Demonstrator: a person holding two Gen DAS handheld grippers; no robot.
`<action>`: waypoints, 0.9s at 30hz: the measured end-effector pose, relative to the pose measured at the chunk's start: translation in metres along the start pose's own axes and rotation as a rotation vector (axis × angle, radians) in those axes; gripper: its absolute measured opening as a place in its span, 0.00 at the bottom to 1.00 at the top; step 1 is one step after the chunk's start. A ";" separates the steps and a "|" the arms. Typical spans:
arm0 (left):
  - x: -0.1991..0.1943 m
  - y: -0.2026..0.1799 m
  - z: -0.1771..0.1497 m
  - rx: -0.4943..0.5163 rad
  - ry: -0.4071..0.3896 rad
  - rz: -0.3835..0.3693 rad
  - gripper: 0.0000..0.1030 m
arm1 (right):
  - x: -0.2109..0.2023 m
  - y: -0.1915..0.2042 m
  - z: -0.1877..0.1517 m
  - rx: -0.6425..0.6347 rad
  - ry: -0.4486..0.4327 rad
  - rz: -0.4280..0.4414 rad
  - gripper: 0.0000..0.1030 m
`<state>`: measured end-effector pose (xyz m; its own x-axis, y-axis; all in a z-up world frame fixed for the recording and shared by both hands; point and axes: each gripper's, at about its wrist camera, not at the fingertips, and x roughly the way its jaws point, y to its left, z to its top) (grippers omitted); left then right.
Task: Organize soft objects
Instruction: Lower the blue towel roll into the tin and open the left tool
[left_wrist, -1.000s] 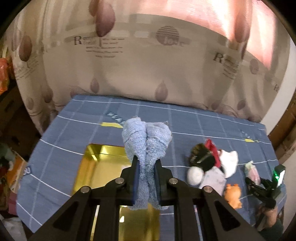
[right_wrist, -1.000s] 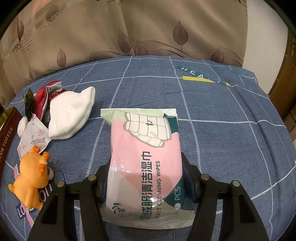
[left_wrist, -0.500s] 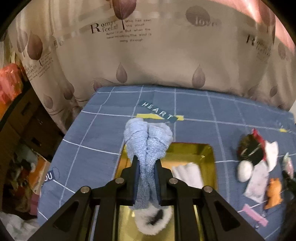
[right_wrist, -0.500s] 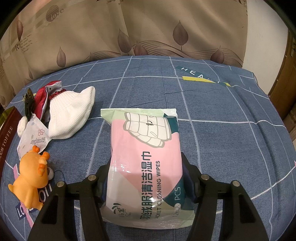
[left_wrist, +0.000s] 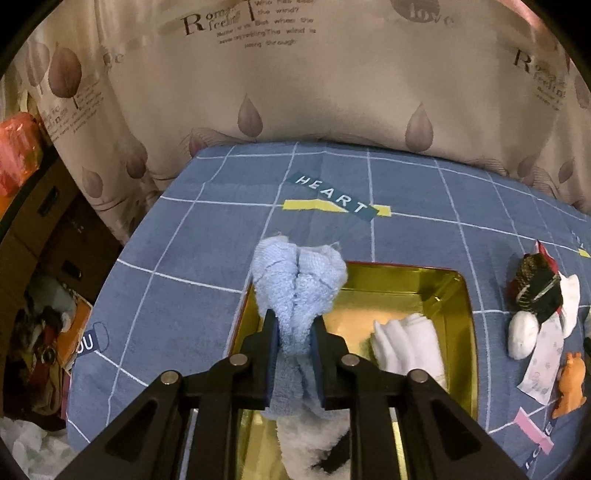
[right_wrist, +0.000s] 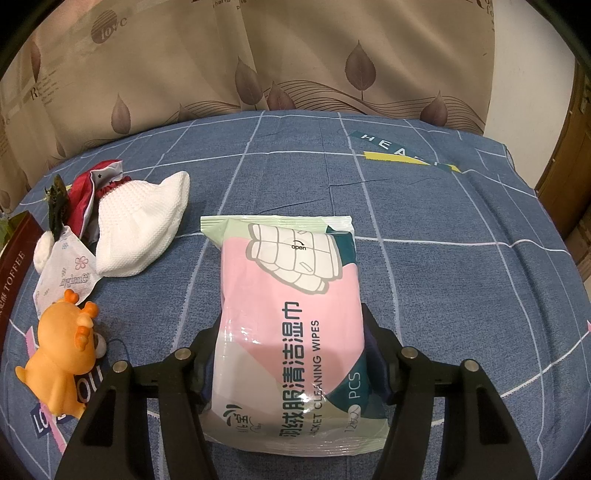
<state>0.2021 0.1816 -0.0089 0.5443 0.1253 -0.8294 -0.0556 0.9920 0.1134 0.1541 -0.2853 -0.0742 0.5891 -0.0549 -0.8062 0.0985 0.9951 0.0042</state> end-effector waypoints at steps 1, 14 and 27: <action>0.001 0.000 0.000 -0.002 0.006 -0.001 0.18 | 0.000 0.000 0.000 0.000 0.000 0.000 0.58; -0.028 0.007 -0.005 -0.084 -0.047 -0.094 0.44 | 0.000 0.001 0.000 0.000 0.000 -0.001 0.59; -0.094 0.030 -0.075 -0.140 -0.152 -0.057 0.44 | 0.001 0.001 0.000 -0.002 0.000 -0.005 0.59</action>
<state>0.0861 0.2011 0.0318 0.6693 0.0761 -0.7391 -0.1313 0.9912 -0.0168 0.1546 -0.2838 -0.0748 0.5886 -0.0595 -0.8062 0.0997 0.9950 -0.0007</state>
